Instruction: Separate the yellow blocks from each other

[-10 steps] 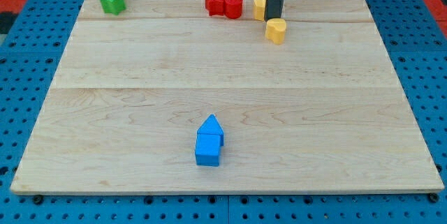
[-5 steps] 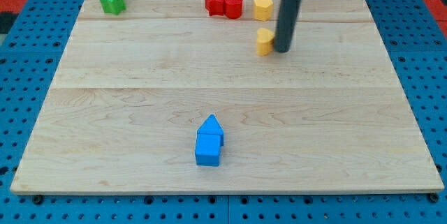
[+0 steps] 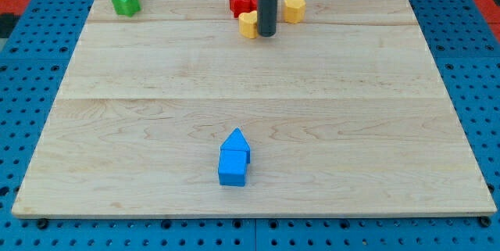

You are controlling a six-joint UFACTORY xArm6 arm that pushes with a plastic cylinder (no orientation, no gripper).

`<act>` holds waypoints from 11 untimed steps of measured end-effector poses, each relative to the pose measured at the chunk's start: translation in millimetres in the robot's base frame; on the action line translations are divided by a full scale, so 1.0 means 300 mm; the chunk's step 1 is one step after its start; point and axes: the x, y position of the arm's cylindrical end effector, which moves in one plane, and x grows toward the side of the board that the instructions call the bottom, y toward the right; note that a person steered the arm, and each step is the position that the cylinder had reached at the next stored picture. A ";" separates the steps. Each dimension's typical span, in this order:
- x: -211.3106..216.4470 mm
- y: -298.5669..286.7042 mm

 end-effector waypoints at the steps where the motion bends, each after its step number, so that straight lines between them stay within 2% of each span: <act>1: -0.033 -0.023; 3: -0.017 -0.244; 4: -0.057 -0.260; 7: -0.062 -0.681; 9: 0.019 -0.764; 11: 0.012 -0.928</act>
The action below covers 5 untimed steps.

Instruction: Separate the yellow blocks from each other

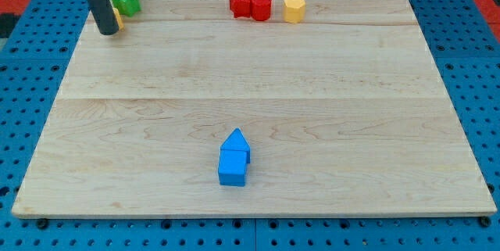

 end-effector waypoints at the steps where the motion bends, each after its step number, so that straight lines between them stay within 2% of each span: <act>1: -0.023 -0.014; 3: -0.065 0.025; 5: 0.055 -0.193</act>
